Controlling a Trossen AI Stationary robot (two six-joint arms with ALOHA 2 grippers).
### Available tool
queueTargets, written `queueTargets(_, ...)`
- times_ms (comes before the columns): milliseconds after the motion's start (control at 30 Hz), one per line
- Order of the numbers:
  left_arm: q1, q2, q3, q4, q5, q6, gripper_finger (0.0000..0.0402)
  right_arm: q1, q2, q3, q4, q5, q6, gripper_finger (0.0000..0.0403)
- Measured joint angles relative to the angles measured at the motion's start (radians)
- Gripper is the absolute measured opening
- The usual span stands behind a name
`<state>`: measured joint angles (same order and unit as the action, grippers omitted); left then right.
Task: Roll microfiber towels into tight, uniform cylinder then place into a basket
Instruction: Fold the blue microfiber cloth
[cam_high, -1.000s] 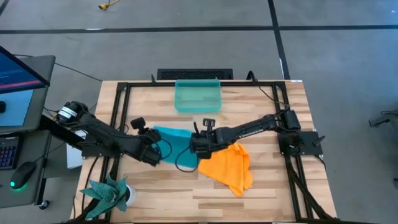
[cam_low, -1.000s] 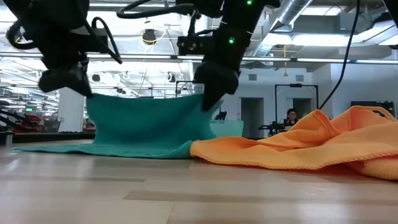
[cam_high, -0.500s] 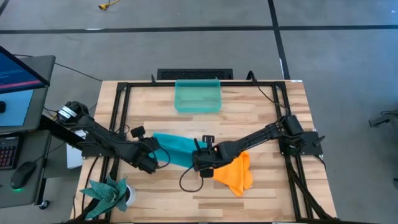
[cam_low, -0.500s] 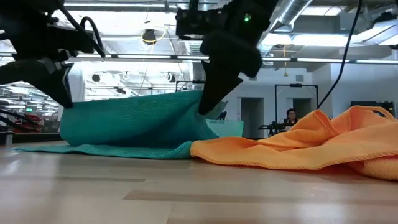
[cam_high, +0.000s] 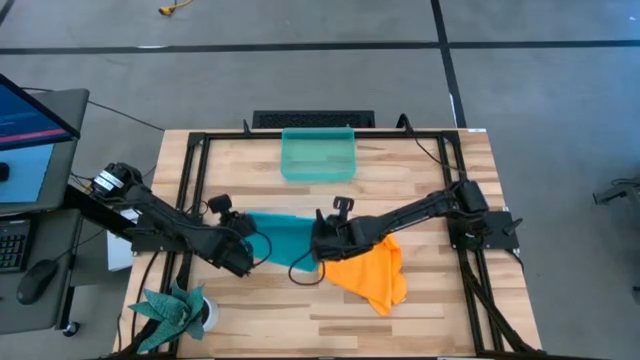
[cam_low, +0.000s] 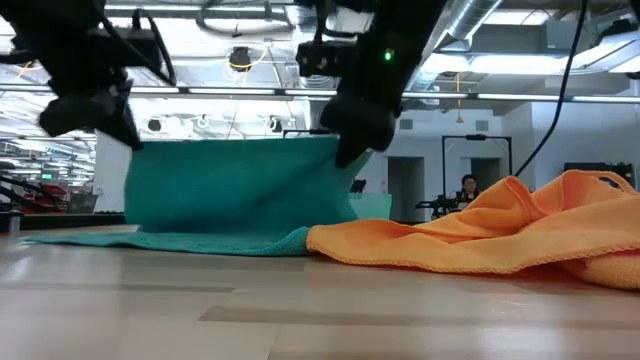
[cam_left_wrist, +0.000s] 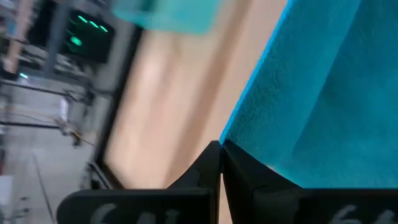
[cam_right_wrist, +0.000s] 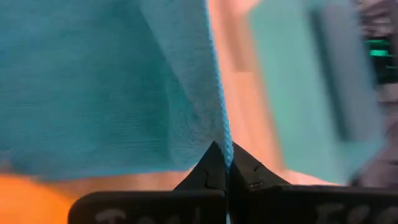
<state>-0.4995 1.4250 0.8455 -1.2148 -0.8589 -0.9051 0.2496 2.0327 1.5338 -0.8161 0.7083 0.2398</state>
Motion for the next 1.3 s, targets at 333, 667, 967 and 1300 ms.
queueTargets(333, -0.001, 0.000, 0.023, -0.123, -0.126, -0.160, 0.0000, -0.016, 0.000, 0.002, 0.016, -0.361, 0.023, 0.0010)
queueTargets(667, -0.005, 0.000, 0.023, -0.100, -0.029, -0.150, 0.0000, -0.005, 0.000, 0.002, 0.013, -0.364, 0.032, 0.0010)
queueTargets(967, -0.046, 0.000, 0.023, -0.069, 0.096, -0.105, 0.0000, 0.023, 0.000, 0.002, 0.049, -0.372, 0.101, 0.0010)
queueTargets(1300, -0.048, 0.000, 0.023, -0.065, 0.170, -0.072, 0.0000, 0.053, 0.000, 0.002, 0.107, -0.351, 0.096, 0.0010)
